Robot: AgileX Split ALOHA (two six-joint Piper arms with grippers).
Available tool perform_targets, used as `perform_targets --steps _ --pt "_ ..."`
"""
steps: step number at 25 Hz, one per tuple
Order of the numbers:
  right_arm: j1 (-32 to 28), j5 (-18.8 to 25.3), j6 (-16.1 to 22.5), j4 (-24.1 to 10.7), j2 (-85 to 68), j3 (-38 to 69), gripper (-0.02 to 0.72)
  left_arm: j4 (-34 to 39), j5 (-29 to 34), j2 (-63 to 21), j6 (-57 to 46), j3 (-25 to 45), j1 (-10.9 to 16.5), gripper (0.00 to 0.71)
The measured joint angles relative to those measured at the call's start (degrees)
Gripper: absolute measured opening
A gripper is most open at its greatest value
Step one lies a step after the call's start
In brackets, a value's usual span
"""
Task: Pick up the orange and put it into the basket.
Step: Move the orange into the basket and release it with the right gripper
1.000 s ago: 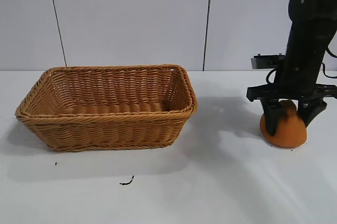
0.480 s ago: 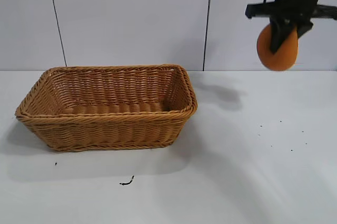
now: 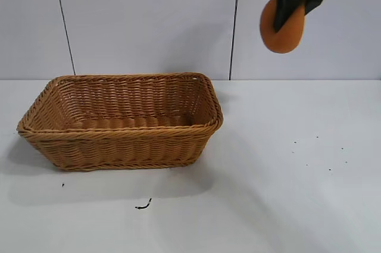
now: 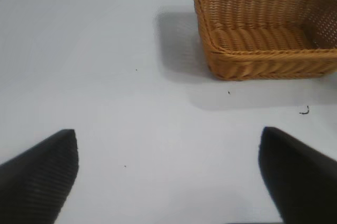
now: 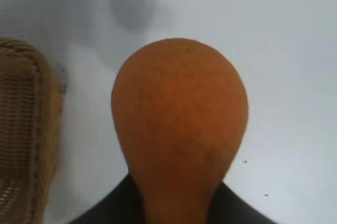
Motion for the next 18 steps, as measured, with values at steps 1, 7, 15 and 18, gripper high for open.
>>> perform_targets --steps 1,7,15,18 --pt "0.0 0.0 0.0 0.0 0.0 0.0 0.064 0.0 0.0 0.0 0.0 0.0 0.0 0.666" --pt "8.9 -8.1 1.5 0.4 3.6 -0.2 0.064 0.0 0.0 0.0 0.0 0.0 0.0 0.666" --pt "10.4 -11.6 3.7 0.5 14.7 -0.2 0.064 0.0 -0.1 0.0 0.0 0.0 0.0 0.666" --pt "10.4 -11.7 4.2 0.4 16.8 -0.2 0.07 0.0 -0.1 0.0 0.0 0.0 0.0 0.666"
